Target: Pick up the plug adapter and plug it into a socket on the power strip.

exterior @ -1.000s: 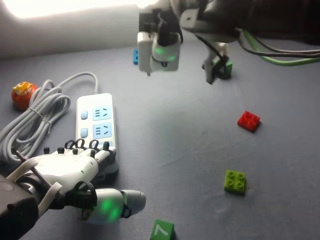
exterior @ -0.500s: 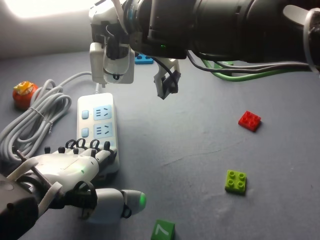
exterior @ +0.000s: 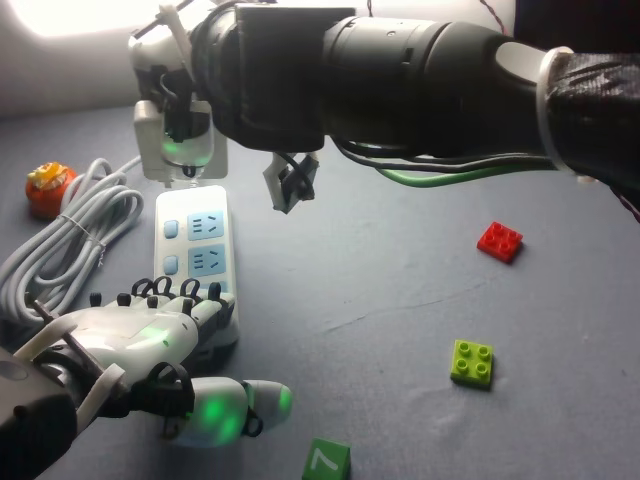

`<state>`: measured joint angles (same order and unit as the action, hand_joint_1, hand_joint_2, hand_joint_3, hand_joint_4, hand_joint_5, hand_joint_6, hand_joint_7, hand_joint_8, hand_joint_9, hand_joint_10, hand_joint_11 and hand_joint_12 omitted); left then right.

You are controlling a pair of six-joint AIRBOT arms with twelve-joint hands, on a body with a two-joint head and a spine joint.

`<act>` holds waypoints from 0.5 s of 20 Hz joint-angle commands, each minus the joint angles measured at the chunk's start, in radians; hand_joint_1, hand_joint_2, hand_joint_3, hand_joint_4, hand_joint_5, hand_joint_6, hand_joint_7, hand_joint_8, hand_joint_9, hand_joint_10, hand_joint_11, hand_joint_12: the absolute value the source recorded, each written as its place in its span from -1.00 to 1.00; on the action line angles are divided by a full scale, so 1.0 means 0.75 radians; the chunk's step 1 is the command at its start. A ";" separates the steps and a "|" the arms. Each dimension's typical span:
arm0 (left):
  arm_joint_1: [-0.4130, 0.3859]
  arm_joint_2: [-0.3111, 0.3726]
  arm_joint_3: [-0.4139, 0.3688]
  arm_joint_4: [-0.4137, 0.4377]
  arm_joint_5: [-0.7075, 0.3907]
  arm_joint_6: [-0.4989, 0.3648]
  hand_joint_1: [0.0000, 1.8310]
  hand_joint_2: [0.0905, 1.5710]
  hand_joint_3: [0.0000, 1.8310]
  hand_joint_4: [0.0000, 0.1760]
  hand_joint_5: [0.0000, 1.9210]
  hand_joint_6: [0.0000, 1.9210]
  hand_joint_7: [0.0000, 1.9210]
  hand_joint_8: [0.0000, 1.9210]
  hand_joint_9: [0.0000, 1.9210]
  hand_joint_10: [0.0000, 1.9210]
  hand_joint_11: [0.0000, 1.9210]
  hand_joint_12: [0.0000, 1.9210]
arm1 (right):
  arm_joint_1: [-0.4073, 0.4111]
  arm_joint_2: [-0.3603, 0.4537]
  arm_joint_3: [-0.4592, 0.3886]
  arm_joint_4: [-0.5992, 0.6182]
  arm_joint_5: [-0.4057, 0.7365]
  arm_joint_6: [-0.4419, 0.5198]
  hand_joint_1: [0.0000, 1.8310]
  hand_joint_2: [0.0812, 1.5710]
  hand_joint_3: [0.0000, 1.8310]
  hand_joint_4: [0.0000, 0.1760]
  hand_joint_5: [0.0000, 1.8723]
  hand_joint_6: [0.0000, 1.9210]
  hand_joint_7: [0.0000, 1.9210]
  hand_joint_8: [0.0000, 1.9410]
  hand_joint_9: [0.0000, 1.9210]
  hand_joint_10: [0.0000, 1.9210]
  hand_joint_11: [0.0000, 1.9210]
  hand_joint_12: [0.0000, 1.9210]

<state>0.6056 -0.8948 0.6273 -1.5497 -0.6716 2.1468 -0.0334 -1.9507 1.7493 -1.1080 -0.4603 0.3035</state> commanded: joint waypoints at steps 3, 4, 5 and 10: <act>0.010 -0.001 0.009 0.010 0.013 0.006 -1.00 0.43 -1.00 -1.00 -1.00 -1.00 -1.00 -1.00 -1.00 -1.00 -1.00 -1.00 | 0.009 -0.011 0.004 -0.075 0.046 0.008 0.37 0.34 -1.00 -1.00 0.08 -0.16 0.17 -0.09 0.27 -0.77 -0.28 0.19; 0.010 -0.001 0.008 0.010 0.013 0.008 -1.00 0.42 -1.00 -1.00 -1.00 -1.00 -1.00 -1.00 -1.00 -1.00 -1.00 -1.00 | 0.004 -0.013 0.004 -0.078 0.044 0.008 0.37 0.34 -1.00 -1.00 0.08 -0.16 0.17 -0.09 0.27 -0.77 -0.26 0.19; 0.010 -0.001 0.008 0.010 0.015 0.010 -1.00 0.42 -1.00 -1.00 -1.00 -1.00 -1.00 -1.00 -1.00 -1.00 -1.00 -1.00 | -0.004 -0.015 0.004 -0.078 0.032 0.008 0.37 0.34 -1.00 -1.00 0.08 -0.16 0.17 -0.08 0.28 -0.76 -0.26 0.20; 0.015 -0.001 0.008 0.010 0.018 0.016 -1.00 0.42 -1.00 -1.00 -1.00 -1.00 -1.00 -1.00 -1.00 -1.00 -1.00 -1.00 | -0.034 -0.012 -0.011 -0.078 0.006 -0.004 0.37 0.34 -1.00 -1.00 0.08 -0.16 0.17 -0.09 0.28 -0.77 -0.26 0.20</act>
<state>0.6140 -0.8948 0.6292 -1.5444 -0.6685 2.1574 -0.0700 -1.9617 1.7420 -1.1187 -0.4889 0.2966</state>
